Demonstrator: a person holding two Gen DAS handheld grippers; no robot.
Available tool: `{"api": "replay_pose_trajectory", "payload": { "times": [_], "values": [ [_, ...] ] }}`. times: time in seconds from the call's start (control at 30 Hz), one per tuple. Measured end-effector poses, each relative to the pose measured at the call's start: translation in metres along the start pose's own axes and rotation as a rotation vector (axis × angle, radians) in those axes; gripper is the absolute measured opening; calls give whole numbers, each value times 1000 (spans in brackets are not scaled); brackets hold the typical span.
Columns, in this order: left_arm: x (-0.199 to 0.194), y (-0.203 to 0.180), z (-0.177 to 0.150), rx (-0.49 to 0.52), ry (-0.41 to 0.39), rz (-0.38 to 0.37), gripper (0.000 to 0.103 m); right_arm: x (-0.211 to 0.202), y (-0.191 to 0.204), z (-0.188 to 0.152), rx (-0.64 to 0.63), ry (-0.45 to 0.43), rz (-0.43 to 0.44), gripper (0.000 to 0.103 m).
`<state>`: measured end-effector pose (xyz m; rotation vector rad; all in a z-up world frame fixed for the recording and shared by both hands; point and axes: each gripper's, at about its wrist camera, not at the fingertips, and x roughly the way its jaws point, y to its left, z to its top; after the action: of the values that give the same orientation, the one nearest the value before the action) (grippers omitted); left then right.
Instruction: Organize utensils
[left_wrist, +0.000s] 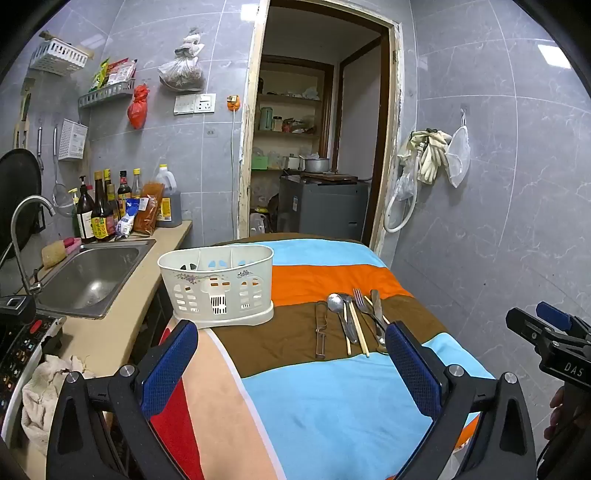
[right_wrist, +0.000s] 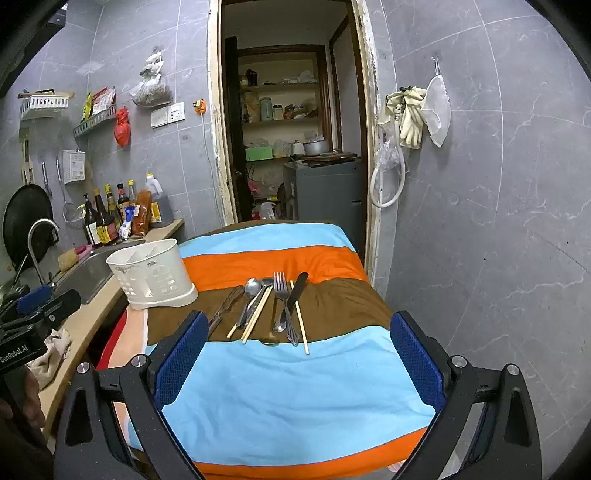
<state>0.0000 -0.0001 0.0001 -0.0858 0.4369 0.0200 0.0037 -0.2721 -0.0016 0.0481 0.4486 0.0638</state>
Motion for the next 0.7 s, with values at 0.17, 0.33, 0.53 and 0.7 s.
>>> {"api": "replay_pose_trajectory", "payload": {
  "times": [0.17,0.33,0.53,0.7],
  "values": [
    [0,0,0,-3,0,-3,102,0,0,1,1,3,-2,97],
    [0,0,0,-3,-2,-1,102,0,1,1,-1,1,-1,97],
    [0,0,0,-2,-4,-2,102,-1,0,2,-2,-2,-1,97],
    [0,0,0,-3,-4,-2,102,-1,0,3,-3,-2,-1,97]
  ]
}}
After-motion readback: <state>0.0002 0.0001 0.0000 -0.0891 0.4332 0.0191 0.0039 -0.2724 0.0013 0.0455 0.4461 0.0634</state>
